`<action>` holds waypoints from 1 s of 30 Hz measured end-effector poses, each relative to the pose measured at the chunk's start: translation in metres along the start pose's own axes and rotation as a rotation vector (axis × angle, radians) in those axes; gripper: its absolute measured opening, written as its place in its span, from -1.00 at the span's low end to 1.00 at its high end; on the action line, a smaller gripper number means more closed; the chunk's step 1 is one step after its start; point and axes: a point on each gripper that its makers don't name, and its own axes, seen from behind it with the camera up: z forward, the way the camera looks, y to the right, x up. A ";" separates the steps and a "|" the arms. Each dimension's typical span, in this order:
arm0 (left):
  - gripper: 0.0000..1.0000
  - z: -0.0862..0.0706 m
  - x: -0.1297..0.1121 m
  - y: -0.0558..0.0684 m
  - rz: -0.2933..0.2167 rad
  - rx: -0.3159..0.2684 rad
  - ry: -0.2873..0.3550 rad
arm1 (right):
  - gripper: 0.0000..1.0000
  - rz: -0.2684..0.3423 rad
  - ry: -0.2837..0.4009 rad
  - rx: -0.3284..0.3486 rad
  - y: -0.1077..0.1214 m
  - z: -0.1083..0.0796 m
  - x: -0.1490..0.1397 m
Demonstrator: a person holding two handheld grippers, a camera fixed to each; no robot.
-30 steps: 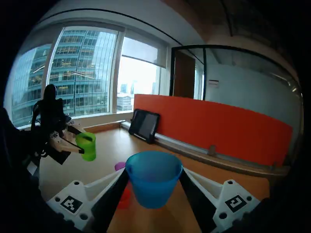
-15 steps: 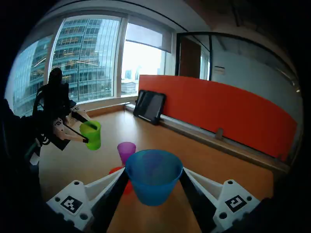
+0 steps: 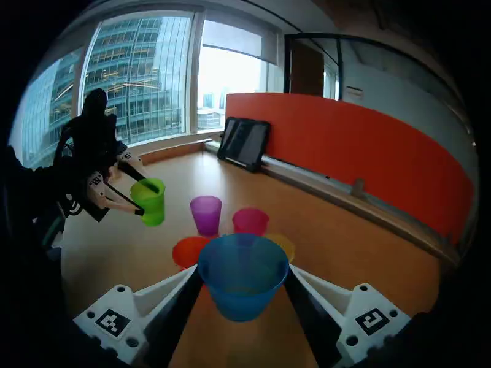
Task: Pour water
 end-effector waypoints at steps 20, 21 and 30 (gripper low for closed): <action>0.70 0.024 -0.033 0.004 -0.021 -0.033 -0.084 | 0.84 0.011 -0.096 0.023 -0.006 0.019 -0.049; 0.70 0.026 -0.035 0.004 -0.024 -0.035 -0.086 | 0.84 0.012 -0.099 0.024 -0.006 0.019 -0.051; 0.70 0.034 -0.047 0.005 -0.042 -0.048 -0.107 | 0.85 0.019 -0.121 0.026 -0.007 0.026 -0.065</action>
